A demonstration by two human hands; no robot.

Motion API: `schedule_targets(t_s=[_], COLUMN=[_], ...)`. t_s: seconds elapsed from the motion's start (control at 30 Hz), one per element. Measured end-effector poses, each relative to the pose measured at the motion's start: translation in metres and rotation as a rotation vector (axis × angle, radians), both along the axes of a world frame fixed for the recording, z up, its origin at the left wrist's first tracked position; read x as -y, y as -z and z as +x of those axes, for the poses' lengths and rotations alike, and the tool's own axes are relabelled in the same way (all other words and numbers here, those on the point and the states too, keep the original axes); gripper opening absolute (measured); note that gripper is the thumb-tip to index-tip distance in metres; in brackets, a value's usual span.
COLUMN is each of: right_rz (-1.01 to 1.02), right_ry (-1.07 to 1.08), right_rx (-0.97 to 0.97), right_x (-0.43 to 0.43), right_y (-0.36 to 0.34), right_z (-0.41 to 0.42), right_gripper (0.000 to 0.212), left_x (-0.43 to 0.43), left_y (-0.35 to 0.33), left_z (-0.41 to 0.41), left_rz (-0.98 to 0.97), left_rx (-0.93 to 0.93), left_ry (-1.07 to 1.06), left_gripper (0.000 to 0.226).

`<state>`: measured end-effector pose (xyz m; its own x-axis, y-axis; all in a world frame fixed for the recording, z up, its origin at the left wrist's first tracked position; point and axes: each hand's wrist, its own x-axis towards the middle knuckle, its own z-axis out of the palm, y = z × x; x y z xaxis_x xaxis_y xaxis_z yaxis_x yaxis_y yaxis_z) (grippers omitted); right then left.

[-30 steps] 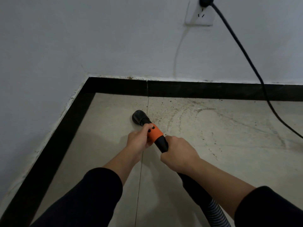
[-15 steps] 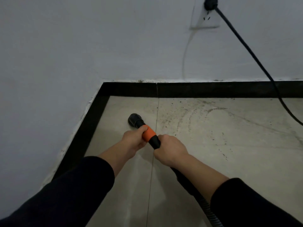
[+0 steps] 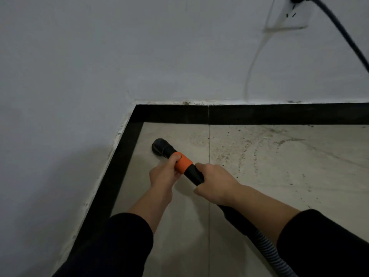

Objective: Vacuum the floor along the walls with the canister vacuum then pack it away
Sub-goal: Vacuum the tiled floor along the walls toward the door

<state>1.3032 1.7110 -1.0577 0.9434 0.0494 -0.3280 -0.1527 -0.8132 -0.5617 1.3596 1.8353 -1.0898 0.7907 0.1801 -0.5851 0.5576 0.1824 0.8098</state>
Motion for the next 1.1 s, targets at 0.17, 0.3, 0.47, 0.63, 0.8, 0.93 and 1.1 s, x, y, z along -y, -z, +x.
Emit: schedule_targets(t_s=[0.17,0.3,0.47,0.63,0.8,0.93,1.1], right_rz=[0.066,0.097,0.123,0.141,0.17,0.191,0.206], right_ry=[0.007,0.027,0.054,0.077,0.107,0.129,0.149], right_rx=[0.013,0.025,0.048,0.083,0.109,0.125,0.133], right_x=[-0.028,-0.036,-0.043,-0.051,-0.056,-0.053,-0.055], right_y=[0.008,0.011,0.013,0.019,0.024,0.024,0.026], right_z=[0.014,0.023,0.039,0.055,0.065,0.073,0.083], right_gripper=[0.017,0.018,0.018,0.018,0.017,0.018,0.018], left_x=[-0.031,-0.04,-0.043,-0.051,-0.053,-0.05,-0.049], left_y=[0.003,0.001,-0.001,0.007,0.016,0.02,0.022], left_z=[0.016,0.026,0.042,0.06,0.076,0.088,0.102], left_rz=[0.053,0.094,0.096,0.094,0.094,0.092,0.069], left_rx=[0.022,0.028,0.061,0.08,0.097,0.107,0.126], left_ry=[0.043,0.069,0.07,0.069,0.077,0.075,0.077], left_gripper=[0.023,0.02,0.023,0.044,0.04,0.034,0.034])
